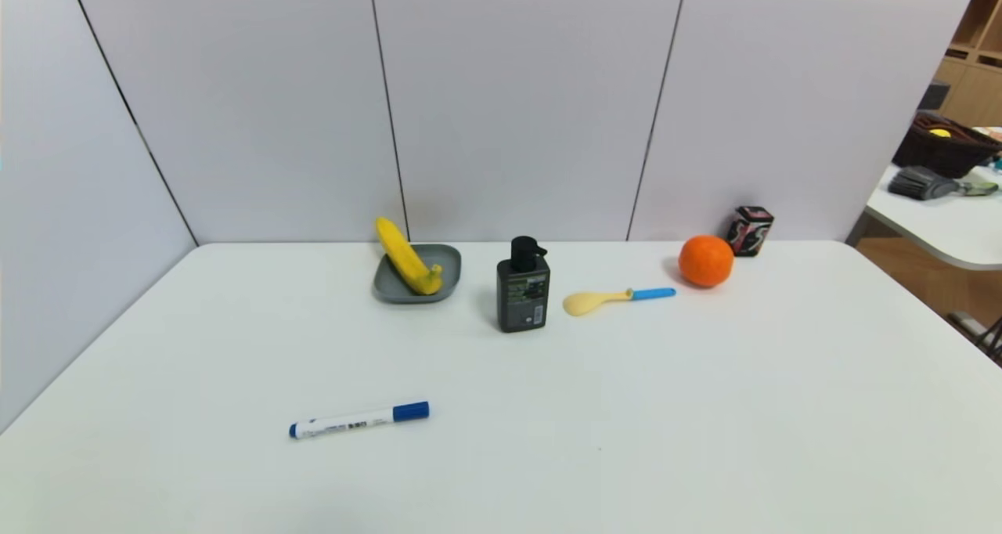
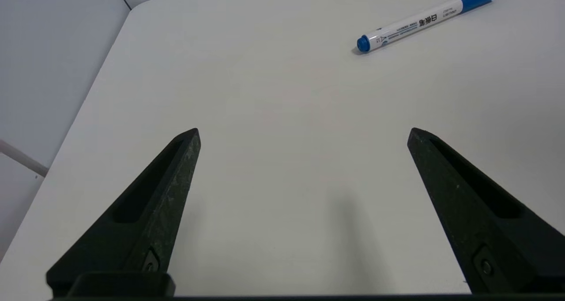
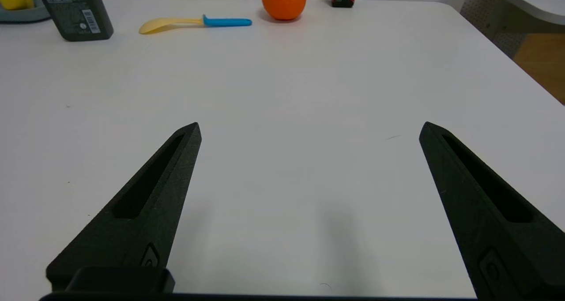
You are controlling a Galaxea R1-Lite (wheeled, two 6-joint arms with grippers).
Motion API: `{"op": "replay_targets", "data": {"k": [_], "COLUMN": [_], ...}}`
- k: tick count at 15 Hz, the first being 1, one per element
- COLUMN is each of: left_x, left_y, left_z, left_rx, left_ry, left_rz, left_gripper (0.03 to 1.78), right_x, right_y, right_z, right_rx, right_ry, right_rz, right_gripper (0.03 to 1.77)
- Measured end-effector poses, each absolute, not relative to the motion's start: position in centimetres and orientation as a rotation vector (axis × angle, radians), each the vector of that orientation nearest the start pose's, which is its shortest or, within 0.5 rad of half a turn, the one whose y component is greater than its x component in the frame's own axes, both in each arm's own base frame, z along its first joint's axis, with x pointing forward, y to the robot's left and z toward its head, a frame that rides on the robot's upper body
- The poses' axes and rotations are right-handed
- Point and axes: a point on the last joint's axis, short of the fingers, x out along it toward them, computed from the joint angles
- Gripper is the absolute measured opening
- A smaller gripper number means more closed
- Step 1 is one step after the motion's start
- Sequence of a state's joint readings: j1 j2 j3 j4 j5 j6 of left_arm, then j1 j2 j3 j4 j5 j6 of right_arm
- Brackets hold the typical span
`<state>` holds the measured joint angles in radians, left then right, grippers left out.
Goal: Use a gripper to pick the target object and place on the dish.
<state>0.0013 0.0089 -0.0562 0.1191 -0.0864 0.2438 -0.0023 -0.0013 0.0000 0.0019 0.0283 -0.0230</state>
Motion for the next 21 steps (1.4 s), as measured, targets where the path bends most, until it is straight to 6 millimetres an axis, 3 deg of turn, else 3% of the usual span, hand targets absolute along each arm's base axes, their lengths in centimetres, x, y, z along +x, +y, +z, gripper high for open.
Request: {"op": "replay_targets", "data": {"k": [6,21], "left_x": [-2.69,-2.70], "left_y": [-0.09,-0.08], "left_z": [7.59,7.59], "left_rx": [0.067,0.063], "left_ry": [0.070,0.070], "left_rz": [-0.038,-0.036], "left_gripper": [1.69,1.69], "right_x": [-2.29,-2.29], "right_y": [0.07,0.07], "right_z": [7.53,7.53], "right_rx": [-0.023,-0.022], "right_ry": [0.000,0.000], "right_rz": [0.026,0.026], "right_gripper": [1.71,1.71]}}
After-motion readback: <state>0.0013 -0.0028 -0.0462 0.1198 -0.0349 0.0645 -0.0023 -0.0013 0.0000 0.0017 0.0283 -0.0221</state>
